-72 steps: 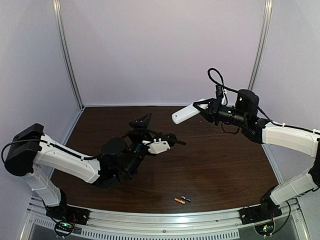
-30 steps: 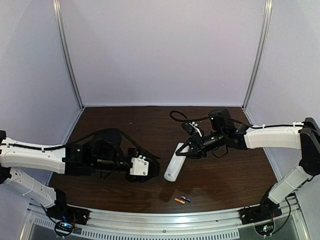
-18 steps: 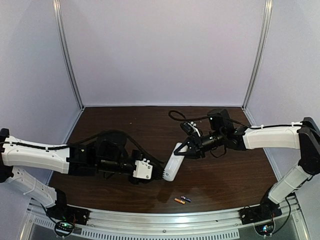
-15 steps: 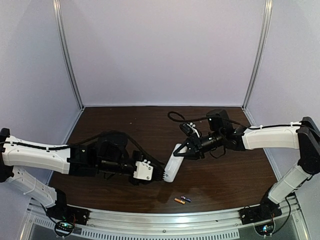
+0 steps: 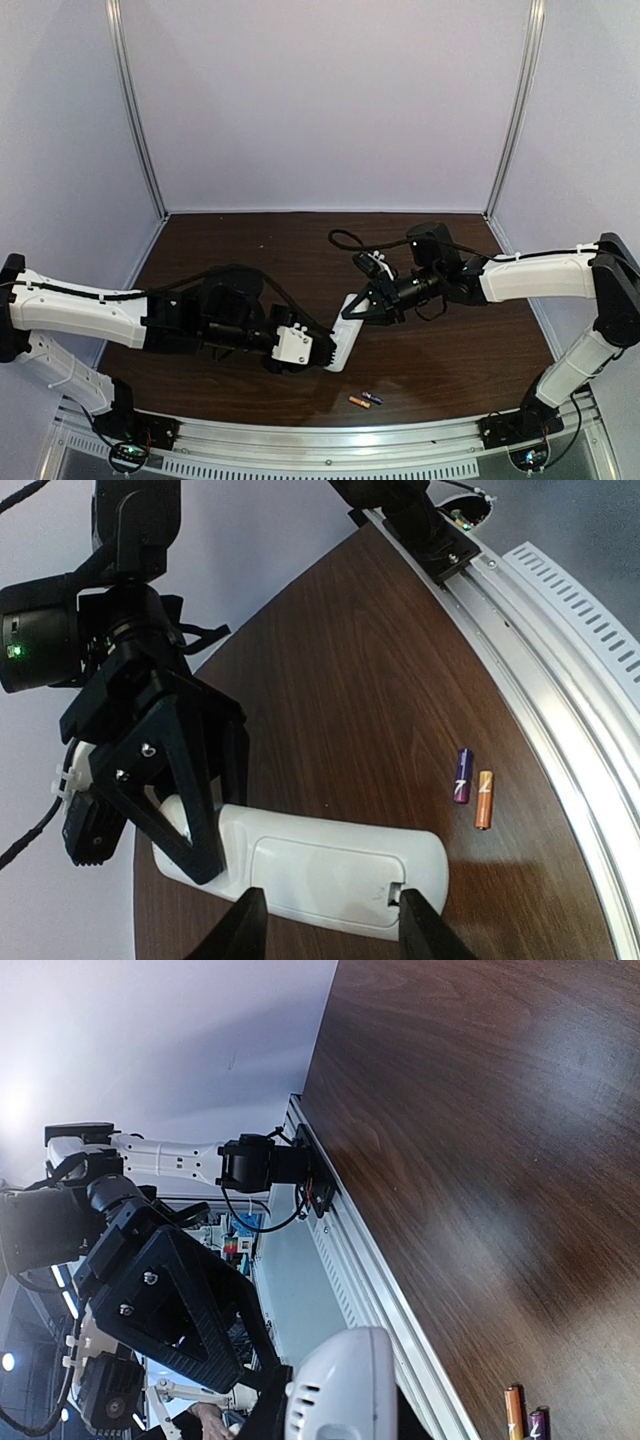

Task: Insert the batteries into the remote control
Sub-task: Remove the battery cover from the remote control.

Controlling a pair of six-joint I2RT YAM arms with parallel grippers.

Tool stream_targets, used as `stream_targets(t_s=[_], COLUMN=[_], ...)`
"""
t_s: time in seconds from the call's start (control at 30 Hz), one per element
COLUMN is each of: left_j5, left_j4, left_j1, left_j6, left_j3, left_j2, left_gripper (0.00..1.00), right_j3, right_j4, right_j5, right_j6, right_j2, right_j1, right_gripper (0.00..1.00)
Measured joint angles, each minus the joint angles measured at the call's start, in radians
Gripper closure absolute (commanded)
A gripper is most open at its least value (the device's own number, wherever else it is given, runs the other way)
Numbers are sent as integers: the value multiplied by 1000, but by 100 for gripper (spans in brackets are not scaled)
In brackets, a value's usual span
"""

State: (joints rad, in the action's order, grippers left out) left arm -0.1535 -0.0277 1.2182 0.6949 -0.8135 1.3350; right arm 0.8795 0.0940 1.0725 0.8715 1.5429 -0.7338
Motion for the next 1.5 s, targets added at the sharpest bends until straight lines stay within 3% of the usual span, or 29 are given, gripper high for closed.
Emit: stream_targets(t_s=[1.5], left_j5=[91], left_j4=[-2], left_j1=[20], left_j6=[21], left_j3=[-1], left_j2=[-2], left_gripper=[57], right_j3=[6], right_j4=[35], right_j5=[-22], right_j6=[33], right_j2=[15], right_j1=[-21], right_gripper=[100])
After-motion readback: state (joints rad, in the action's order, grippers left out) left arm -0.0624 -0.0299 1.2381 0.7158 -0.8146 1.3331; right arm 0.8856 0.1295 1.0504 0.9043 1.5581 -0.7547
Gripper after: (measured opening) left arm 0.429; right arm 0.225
